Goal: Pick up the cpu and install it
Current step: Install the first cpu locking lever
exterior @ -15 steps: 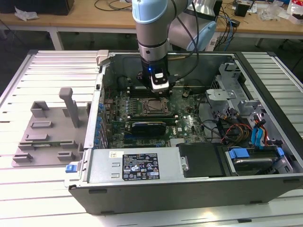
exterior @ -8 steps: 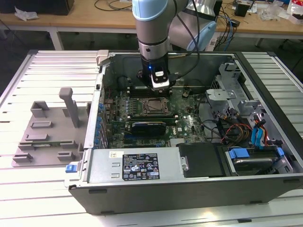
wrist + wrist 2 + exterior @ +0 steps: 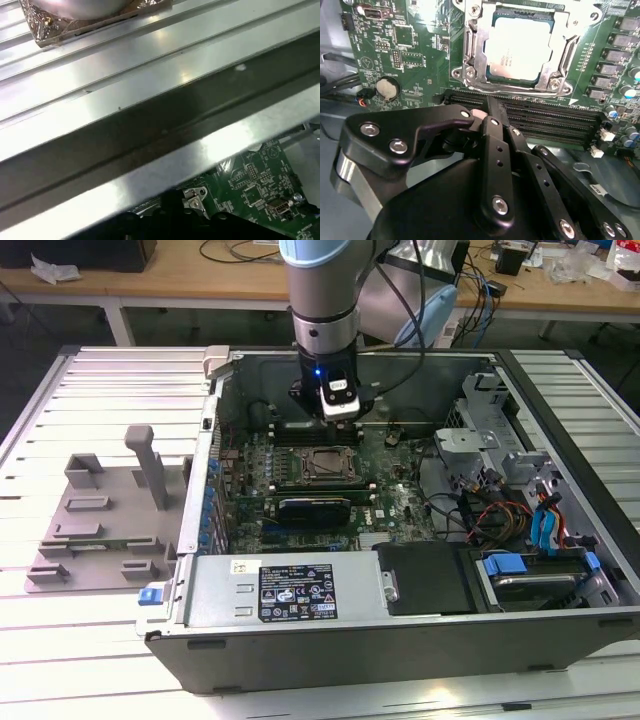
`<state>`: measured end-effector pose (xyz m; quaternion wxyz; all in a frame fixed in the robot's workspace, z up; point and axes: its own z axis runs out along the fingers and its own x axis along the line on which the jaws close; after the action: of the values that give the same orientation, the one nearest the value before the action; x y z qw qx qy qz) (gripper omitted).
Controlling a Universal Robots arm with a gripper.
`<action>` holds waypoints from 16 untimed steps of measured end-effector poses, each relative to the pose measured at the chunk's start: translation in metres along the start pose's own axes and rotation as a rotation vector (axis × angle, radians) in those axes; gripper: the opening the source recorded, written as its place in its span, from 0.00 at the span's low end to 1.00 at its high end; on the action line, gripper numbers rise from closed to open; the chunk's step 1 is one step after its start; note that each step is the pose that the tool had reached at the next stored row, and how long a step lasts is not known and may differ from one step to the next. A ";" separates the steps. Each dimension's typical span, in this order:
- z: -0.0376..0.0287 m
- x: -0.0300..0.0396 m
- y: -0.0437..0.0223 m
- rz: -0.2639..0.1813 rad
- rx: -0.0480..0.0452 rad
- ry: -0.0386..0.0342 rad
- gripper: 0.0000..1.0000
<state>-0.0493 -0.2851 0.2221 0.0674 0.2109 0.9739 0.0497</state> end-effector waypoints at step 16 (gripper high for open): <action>-0.0014 -0.0087 -0.0189 -0.017 0.1055 -0.0346 0.11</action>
<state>-0.0493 -0.3059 0.2221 0.0734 0.2068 0.9756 -0.0059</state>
